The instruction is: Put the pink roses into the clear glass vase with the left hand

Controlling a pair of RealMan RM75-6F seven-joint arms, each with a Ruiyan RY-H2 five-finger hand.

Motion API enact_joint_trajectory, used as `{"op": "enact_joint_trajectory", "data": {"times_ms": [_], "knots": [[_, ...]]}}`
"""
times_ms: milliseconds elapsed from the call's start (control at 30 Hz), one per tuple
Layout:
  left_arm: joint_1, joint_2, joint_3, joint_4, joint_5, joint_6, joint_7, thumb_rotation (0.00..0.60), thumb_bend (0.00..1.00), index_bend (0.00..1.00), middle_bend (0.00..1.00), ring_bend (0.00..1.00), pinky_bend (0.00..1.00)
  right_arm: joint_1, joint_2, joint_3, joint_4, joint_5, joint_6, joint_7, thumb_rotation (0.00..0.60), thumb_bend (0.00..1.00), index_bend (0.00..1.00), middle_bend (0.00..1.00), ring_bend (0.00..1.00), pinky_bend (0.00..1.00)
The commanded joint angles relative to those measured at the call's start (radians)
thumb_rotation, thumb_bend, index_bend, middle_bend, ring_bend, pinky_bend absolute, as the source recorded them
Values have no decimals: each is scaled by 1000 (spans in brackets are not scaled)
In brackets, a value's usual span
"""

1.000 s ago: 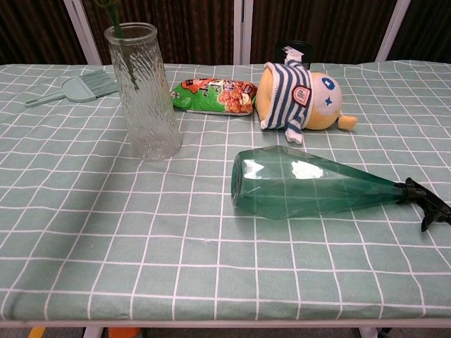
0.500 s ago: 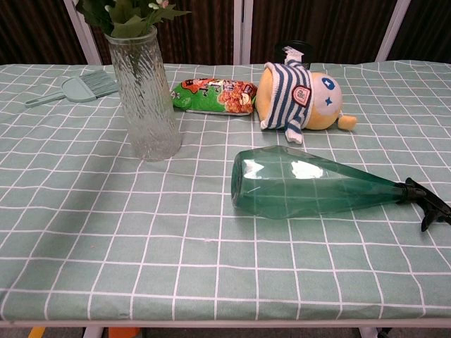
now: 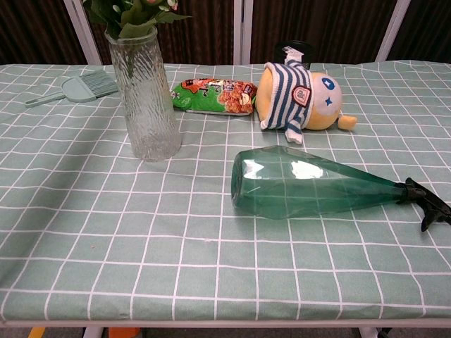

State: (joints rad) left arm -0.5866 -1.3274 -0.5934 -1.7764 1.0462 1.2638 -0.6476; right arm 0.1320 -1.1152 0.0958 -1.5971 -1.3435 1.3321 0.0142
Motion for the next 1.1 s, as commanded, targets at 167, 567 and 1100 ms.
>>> {"op": "enact_joint_trajectory", "data": {"times_ms": [167,567,1100], "knots": [[157,68,90,138,78,96,-17,600,156,148,146,101,209,-11,5,8,6,-16,34,22,600,137,0,0,0,0],[304,90,468,346,417,184,481,600,124,173,146,100,189,-36,-14,0,52,-73,104,60,600,135,0,0,0,0],[437,61,567,314,408,253,749,600,77,170,139,81,176,-45,-111,-21,166,-121,142,-15,600,130,0,0,0,0]]}}
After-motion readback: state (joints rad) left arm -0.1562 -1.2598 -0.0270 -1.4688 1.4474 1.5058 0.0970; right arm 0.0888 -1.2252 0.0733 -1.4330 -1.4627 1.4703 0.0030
